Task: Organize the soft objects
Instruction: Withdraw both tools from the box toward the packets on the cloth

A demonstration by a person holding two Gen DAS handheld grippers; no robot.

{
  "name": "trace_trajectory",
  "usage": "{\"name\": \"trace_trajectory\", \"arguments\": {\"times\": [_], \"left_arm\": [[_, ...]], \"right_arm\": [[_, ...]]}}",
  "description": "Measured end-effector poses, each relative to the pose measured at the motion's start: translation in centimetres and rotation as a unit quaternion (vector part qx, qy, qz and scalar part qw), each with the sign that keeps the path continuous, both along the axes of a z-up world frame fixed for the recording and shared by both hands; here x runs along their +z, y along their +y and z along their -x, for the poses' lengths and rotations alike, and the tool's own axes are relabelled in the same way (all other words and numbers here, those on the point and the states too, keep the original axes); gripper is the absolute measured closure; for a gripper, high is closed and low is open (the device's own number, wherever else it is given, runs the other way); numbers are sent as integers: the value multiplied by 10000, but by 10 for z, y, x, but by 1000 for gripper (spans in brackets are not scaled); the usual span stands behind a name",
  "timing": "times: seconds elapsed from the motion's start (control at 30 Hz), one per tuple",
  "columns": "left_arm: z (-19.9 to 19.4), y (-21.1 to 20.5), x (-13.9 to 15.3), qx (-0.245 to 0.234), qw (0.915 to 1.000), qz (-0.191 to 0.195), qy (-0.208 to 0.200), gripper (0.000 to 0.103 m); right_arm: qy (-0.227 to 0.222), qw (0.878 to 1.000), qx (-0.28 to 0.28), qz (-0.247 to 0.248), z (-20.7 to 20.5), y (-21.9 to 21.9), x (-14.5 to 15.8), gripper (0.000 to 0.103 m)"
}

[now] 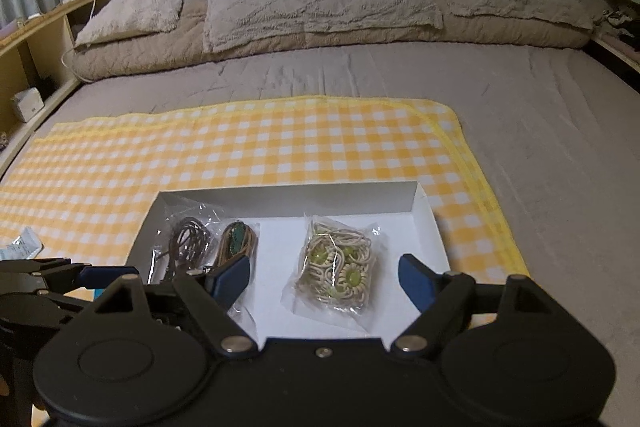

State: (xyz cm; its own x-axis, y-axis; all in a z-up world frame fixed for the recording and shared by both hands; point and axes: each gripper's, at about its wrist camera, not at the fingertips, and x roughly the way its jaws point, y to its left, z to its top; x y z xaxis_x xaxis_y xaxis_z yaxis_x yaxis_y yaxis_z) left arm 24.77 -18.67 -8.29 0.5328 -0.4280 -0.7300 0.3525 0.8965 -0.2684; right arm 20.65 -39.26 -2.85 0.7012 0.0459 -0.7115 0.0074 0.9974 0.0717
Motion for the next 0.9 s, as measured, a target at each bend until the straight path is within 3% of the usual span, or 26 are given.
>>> {"name": "trace_trajectory", "arguments": {"times": [0.6,0.7,0.77,0.9], "left_arm": [[30,23,34,143,9991,-167,-353,11],[35,26,37,155,9987,-235,-415,5],[38,28,39,164,9983,-291,-471,1],[44,32,40,189,9977,-358,-552,0]], "right_arm": [[-286,9995,-78,-62,46,-11,24,21],[-321,9994,-84,-48,52,-12,26,20],[-340,9994,-70,-32,56,-12,26,19],[-390,9992,-70,-26,63,-12,27,5]]}}
